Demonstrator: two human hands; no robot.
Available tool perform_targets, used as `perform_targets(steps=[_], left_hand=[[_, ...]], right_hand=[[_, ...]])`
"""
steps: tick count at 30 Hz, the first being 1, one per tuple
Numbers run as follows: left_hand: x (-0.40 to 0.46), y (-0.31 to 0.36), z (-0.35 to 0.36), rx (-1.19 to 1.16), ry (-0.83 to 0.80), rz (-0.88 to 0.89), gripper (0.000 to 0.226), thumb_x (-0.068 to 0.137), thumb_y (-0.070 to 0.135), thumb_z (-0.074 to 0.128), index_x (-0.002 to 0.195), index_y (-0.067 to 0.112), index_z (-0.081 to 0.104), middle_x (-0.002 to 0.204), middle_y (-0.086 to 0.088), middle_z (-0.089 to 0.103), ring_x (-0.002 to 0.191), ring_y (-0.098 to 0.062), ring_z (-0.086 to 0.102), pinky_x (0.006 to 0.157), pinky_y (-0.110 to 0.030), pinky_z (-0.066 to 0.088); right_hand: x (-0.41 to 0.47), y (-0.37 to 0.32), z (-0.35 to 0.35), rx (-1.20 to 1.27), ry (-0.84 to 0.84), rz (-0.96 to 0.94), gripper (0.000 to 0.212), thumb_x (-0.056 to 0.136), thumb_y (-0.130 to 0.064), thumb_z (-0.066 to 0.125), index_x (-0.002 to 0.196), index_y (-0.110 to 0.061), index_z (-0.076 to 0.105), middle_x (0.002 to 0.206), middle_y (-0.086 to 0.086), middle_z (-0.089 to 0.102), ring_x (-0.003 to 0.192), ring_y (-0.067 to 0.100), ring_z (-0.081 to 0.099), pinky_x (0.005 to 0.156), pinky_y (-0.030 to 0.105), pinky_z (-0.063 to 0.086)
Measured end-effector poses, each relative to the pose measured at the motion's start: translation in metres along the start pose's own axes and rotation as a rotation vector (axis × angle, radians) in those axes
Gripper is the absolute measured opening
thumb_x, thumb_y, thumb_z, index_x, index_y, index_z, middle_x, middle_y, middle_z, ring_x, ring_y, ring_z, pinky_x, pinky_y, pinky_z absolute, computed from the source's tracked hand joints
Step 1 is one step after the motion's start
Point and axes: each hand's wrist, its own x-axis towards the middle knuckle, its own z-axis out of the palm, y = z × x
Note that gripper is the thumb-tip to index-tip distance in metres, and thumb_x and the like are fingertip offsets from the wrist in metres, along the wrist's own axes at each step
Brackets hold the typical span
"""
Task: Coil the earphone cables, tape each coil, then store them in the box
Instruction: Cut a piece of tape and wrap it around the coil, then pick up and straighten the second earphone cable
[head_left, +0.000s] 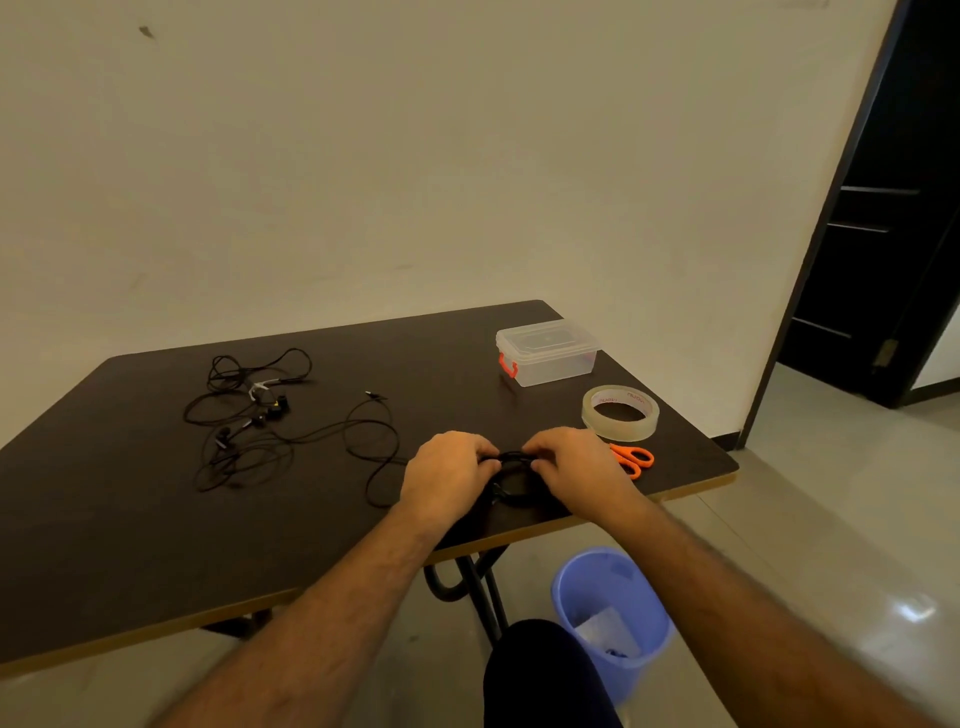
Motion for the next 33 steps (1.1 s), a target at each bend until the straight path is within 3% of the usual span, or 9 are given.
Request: perform_targets(steps=[6, 11, 15, 24, 27, 33], left_hand=[[0.004, 0.004, -0.005, 0.023, -0.045, -0.062, 0.031, 0.096, 0.039, 0.060, 0.126, 0.031, 0.062, 0.119, 0.008, 0.066, 0.105, -0.011, 0.060, 0.080, -0.029, 0.051], [0.010, -0.004, -0.003, -0.088, -0.037, -0.121, 0.024, 0.101, 0.039, 0.048, 0.117, 0.033, 0.065, 0.116, 0.008, 0.068, 0.103, -0.014, 0.061, 0.088, -0.038, 0.053], [0.009, -0.011, -0.005, -0.146, -0.008, -0.157, 0.026, 0.101, 0.034, 0.048, 0.121, 0.032, 0.064, 0.118, 0.007, 0.067, 0.107, -0.013, 0.061, 0.090, -0.036, 0.052], [0.007, -0.011, -0.007, -0.148, 0.096, -0.120, 0.022, 0.099, 0.035, 0.054, 0.117, 0.031, 0.065, 0.112, 0.009, 0.067, 0.097, -0.007, 0.059, 0.078, -0.028, 0.049], [0.004, -0.016, -0.014, -0.163, 0.195, -0.100, 0.020, 0.099, 0.035, 0.053, 0.115, 0.031, 0.066, 0.108, 0.011, 0.067, 0.093, -0.005, 0.057, 0.075, -0.026, 0.045], [-0.006, -0.043, -0.043, -0.194, 0.389, -0.102, 0.017, 0.098, 0.038, 0.055, 0.107, 0.029, 0.067, 0.097, 0.012, 0.067, 0.087, -0.005, 0.060, 0.073, -0.030, 0.053]], right_hand=[[0.004, 0.002, 0.001, -0.044, -0.027, 0.049, 0.026, 0.099, -0.022, 0.055, 0.122, -0.021, 0.067, 0.119, 0.001, 0.067, 0.107, 0.013, 0.060, 0.098, 0.031, 0.048], [0.007, -0.004, 0.000, -0.158, -0.121, 0.034, 0.028, 0.102, -0.025, 0.050, 0.125, -0.019, 0.065, 0.120, 0.005, 0.066, 0.110, 0.018, 0.060, 0.100, 0.035, 0.049], [0.002, -0.003, 0.004, -0.127, -0.052, 0.008, 0.027, 0.102, -0.025, 0.049, 0.123, -0.019, 0.066, 0.117, 0.004, 0.067, 0.108, 0.017, 0.060, 0.098, 0.034, 0.049], [-0.010, 0.008, -0.006, 0.176, 0.205, 0.018, 0.022, 0.100, -0.018, 0.053, 0.117, -0.015, 0.068, 0.109, 0.002, 0.070, 0.092, 0.007, 0.058, 0.092, 0.027, 0.051], [-0.012, 0.011, -0.017, 0.248, 0.281, 0.048, 0.023, 0.100, -0.018, 0.054, 0.119, -0.015, 0.067, 0.109, 0.000, 0.068, 0.090, 0.005, 0.055, 0.087, 0.020, 0.044], [-0.007, 0.004, -0.030, 0.303, 0.401, 0.035, 0.018, 0.097, -0.020, 0.059, 0.111, -0.015, 0.069, 0.099, -0.004, 0.067, 0.083, 0.004, 0.056, 0.074, 0.014, 0.042]])
